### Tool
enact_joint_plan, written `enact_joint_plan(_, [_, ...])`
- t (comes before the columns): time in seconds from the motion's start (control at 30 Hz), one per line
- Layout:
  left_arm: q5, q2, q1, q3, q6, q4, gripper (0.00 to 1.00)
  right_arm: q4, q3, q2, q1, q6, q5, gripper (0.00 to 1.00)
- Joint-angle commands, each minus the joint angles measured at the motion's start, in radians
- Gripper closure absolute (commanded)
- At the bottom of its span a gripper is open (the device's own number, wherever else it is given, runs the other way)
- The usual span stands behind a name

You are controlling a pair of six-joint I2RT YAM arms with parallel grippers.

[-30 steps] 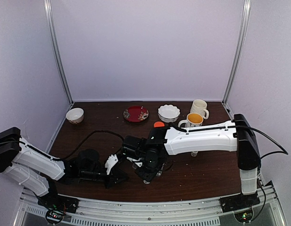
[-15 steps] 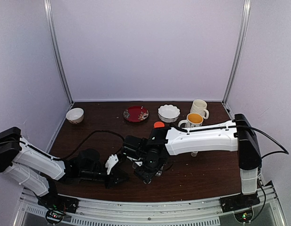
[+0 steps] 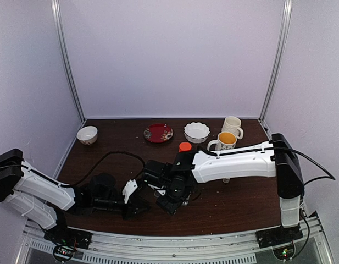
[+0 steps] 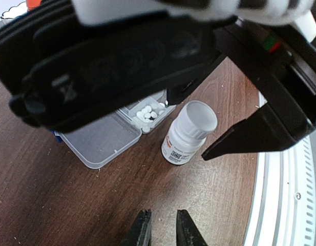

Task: Sort the pills into containers
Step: Pick up the pill bottle from the center of the board.

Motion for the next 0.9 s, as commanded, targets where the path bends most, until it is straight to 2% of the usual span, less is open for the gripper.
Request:
enact_joint_plan(0.0, [-0.003, -0.02, 0.004, -0.008, 0.006, 0.047, 0.8, 0.024, -0.01, 0.036, -0.007, 0.008, 0.0, 0.46])
enact_joint_plan(0.2, [-0.009, -0.029, 0.004, -0.015, 0.004, 0.05, 0.8, 0.03, -0.009, 0.058, -0.009, 0.012, 0.0, 0.49])
enact_joint_plan(0.47, [0.005, -0.058, 0.005, 0.006, 0.006, 0.003, 0.78, 0.015, -0.004, 0.059, -0.011, 0.011, 0.0, 0.71])
enact_joint_plan(0.67, [0.009, -0.101, 0.003, 0.028, 0.012, -0.036, 0.77, -0.02, 0.013, 0.01, -0.017, 0.012, 0.0, 0.75])
enact_joint_plan(0.87, [-0.01, -0.166, -0.007, 0.073, 0.035, -0.081, 0.63, -0.074, 0.059, -0.069, -0.039, 0.011, -0.073, 0.77])
